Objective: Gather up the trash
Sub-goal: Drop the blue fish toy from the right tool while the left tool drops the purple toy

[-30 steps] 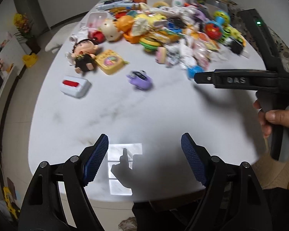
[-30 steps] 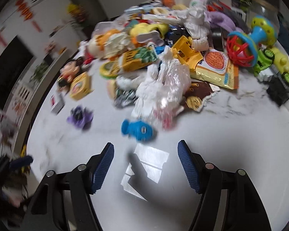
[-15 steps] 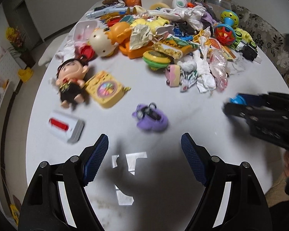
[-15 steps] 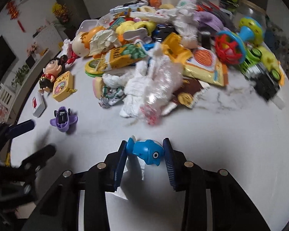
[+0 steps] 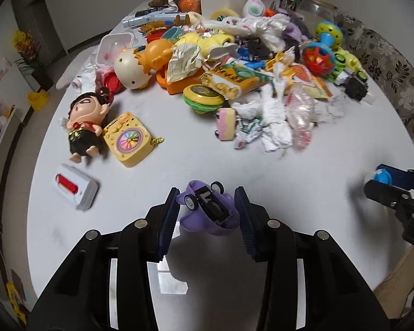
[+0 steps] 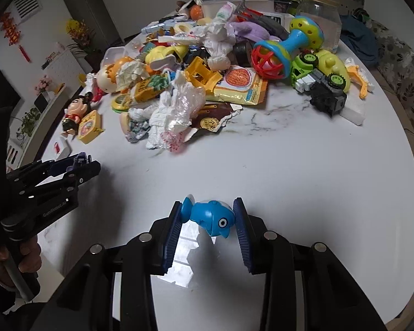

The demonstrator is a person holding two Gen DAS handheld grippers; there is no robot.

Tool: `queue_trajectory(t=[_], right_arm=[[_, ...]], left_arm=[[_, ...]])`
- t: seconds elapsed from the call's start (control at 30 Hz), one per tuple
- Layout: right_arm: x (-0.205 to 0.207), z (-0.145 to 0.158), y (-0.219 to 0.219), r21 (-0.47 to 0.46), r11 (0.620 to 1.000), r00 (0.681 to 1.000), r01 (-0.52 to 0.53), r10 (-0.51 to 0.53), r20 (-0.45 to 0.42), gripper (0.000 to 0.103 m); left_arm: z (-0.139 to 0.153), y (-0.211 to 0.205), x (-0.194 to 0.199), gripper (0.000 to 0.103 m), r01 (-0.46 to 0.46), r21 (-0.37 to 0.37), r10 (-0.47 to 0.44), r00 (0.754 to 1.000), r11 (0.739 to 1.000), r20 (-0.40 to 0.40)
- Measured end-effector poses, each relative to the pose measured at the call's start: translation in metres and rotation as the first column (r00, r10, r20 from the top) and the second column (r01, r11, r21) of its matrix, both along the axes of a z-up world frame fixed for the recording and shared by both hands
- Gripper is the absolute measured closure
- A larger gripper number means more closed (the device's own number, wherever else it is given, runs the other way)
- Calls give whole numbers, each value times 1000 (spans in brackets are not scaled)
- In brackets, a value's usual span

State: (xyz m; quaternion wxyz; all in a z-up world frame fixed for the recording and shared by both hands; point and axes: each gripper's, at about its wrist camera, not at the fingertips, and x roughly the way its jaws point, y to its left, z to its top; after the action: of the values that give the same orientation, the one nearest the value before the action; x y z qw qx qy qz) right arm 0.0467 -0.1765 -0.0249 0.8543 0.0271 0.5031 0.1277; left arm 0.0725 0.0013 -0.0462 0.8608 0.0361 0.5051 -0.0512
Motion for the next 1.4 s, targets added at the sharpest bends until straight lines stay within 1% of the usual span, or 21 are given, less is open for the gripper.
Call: queue_trajectory(t=[0.07,0.13,0.27,0.43,0.57,0.7,0.77,0.83,0.87,0.9,0.93,1.03,1.1,1.13,1.23,1.3,1.4], right_arm=[[-9,8,-3,14,1000,1000,-24,24,8,65],[-22,19,-5,26,998,998,-62,62,19,65],[-51,39,-7,33,987,988,-154,153,34,65],[-99,47,-24,59,966,968,-250,251,-1,65],[-132,41,-38,66,949,949,-307,311,-55,65],[-157,17,-44,57,929,920,-364,369,-134,65],[-165,-3,-44,48,920,901,-390,392,-185,65],[-170,-23,-41,35,913,889,-406,403,-217,65],[-170,-34,-39,31,909,881,-415,410,-237,62],[-169,-45,-37,28,906,872,-423,415,-258,57],[-168,-57,-35,11,906,870,-424,411,-272,47],[-163,-75,-32,-2,906,863,-423,402,-305,46],[-160,-73,-34,4,909,864,-417,398,-307,46],[-160,-67,-35,5,909,866,-418,400,-300,46],[-151,-41,-41,14,912,882,-410,401,-248,46],[-137,-19,-42,13,922,904,-387,382,-193,43],[-94,11,-38,10,944,940,-330,330,-86,40]], left_arm=[[13,-3,-12,62,-5,-13,5,1000,1000,-4],[25,-8,-28,62,4,-6,-4,1000,1000,-2],[48,-19,-73,62,34,-27,-33,999,999,10],[55,-30,-119,62,34,-33,-34,999,999,-23],[52,-44,-155,62,49,-34,-51,996,998,-71],[34,-58,-181,62,68,-37,-72,988,997,-136],[17,-65,-186,62,74,-43,-81,979,996,-187],[-6,-72,-189,60,91,-46,-100,964,995,-248],[-17,-76,-189,51,103,-50,-113,954,993,-277],[-27,-79,-190,37,109,-47,-118,948,993,-297],[-35,-81,-190,32,114,-35,-120,944,993,-309],[-60,-86,-187,31,137,-21,-135,921,990,-366],[-66,-85,-184,31,139,-33,-140,908,990,-394],[-65,-82,-182,31,135,-33,-137,911,990,-389],[-49,-67,-177,31,115,-43,-123,927,992,-353],[-34,-52,-171,30,86,-64,-102,940,994,-324],[-10,-23,-156,26,24,-90,-48,960,996,-274]])
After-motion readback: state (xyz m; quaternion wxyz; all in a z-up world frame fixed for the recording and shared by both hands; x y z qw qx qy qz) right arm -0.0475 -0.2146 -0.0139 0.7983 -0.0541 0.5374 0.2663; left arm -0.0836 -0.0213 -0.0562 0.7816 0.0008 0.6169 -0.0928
